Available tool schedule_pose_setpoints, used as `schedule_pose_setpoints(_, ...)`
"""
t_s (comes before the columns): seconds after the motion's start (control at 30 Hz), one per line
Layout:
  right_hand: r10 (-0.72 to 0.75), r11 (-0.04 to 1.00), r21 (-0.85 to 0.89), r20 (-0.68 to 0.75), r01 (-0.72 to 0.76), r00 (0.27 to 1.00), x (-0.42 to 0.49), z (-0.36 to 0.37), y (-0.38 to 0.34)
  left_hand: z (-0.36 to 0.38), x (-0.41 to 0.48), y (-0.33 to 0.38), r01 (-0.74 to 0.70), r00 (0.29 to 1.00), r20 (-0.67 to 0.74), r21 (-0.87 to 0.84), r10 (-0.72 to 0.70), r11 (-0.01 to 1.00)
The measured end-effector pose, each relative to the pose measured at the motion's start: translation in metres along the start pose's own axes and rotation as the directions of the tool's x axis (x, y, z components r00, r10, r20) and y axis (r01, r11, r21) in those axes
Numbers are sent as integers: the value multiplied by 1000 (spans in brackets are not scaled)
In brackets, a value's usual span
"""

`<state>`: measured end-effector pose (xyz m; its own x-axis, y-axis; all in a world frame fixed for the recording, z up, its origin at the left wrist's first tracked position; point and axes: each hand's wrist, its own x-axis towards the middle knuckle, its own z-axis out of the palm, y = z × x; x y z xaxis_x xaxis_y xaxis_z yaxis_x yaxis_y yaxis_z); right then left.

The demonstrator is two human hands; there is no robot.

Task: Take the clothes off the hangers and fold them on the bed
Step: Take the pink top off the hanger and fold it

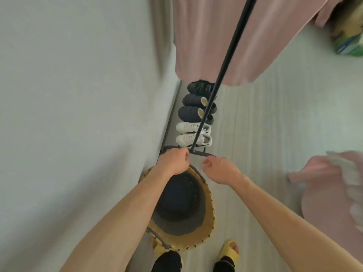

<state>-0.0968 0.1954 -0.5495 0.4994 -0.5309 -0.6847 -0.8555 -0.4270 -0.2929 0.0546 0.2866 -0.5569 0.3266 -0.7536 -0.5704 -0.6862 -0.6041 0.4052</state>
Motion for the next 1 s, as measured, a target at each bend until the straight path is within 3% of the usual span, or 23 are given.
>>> schedule_pose_setpoints(0.2, -156, 965, -250, -300, 80, 941, -128, -176, 21, -126, -82, 142, -120, 952, -264, 148, 156, 982)
schedule_pose_setpoints(0.33, -234, 950, -297, -480, 94, 846, -213, -263, 50, -179, -136, 236, -170, 882, -400, 225, 250, 959)
schedule_pose_setpoints(0.53, -315, 938, -323, -637, 127, 704, -316, -352, 96, -224, -206, 353, -206, 785, -519, 294, 337, 933)
schedule_pose_setpoints(0.8, -341, 940, -292, -792, 177, 506, -390, -437, 120, -282, -257, 427, -162, 626, -692, 334, 358, 929)
schedule_pose_setpoints(1.0, -353, 933, -289, -851, 214, 389, -396, -488, 119, -335, -259, 454, -126, 488, -779, 382, 392, 916)
